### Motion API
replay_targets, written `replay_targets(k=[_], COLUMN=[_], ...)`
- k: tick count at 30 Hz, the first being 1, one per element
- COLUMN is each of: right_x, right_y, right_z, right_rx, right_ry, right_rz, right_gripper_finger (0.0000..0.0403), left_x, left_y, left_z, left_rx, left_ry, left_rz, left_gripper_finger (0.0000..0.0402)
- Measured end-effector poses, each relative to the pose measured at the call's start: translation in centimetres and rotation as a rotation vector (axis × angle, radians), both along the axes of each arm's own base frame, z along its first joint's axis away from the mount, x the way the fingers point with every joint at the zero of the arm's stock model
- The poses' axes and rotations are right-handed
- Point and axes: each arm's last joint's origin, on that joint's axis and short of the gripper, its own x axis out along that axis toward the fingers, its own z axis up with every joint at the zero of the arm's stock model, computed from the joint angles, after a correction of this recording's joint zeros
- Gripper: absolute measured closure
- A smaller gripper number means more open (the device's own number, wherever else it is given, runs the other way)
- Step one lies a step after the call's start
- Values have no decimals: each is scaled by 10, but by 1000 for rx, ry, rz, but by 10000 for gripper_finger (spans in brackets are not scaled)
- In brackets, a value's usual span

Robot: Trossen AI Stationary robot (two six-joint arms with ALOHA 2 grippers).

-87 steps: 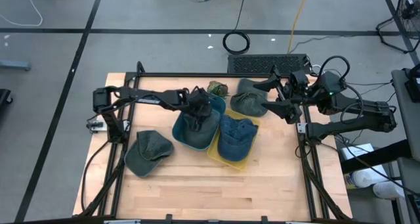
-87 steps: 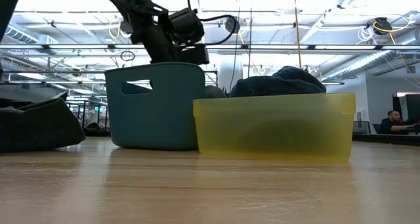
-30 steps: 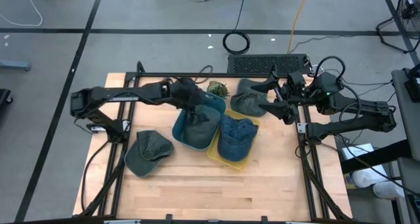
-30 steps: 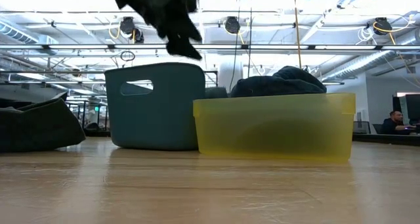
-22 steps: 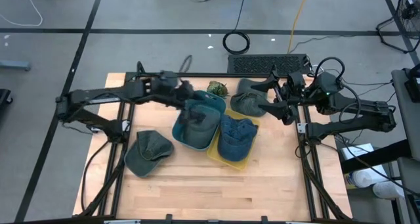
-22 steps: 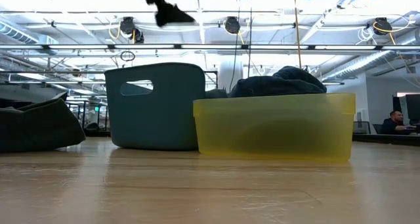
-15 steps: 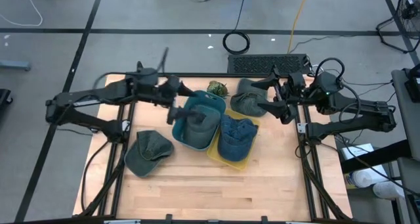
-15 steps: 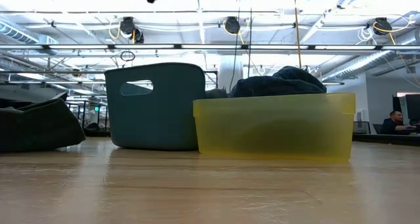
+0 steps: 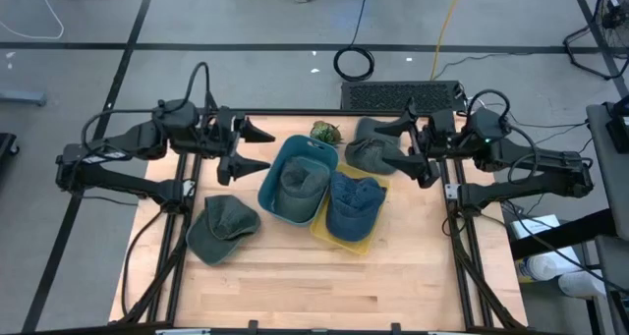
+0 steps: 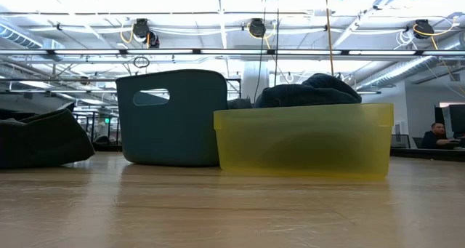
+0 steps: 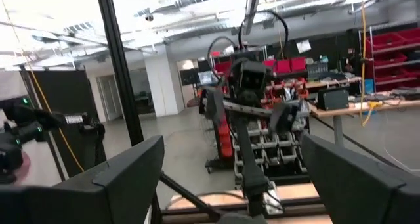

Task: Pick & Place hat
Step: Put the top black cap into the blue bin

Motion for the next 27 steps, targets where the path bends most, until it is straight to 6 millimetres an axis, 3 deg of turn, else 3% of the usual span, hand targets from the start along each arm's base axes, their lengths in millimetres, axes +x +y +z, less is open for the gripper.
replay_targets(k=[6,11,27], right_x=[-1,-6,-34], right_y=[-2,-4,-5], right_z=[-14,-23,0], right_rx=[-96,-287,-690], right_ry=[152,334,595], right_rz=[-95,-186,-255], right_gripper_finger=[57,57,57], left_x=[0,2,2], left_y=[1,1,1], left_z=[0,-1,-1], left_rx=[1,-3,-10], left_ry=[1,8,8], left_rz=[17,17,17], left_gripper_finger=[7,7,7])
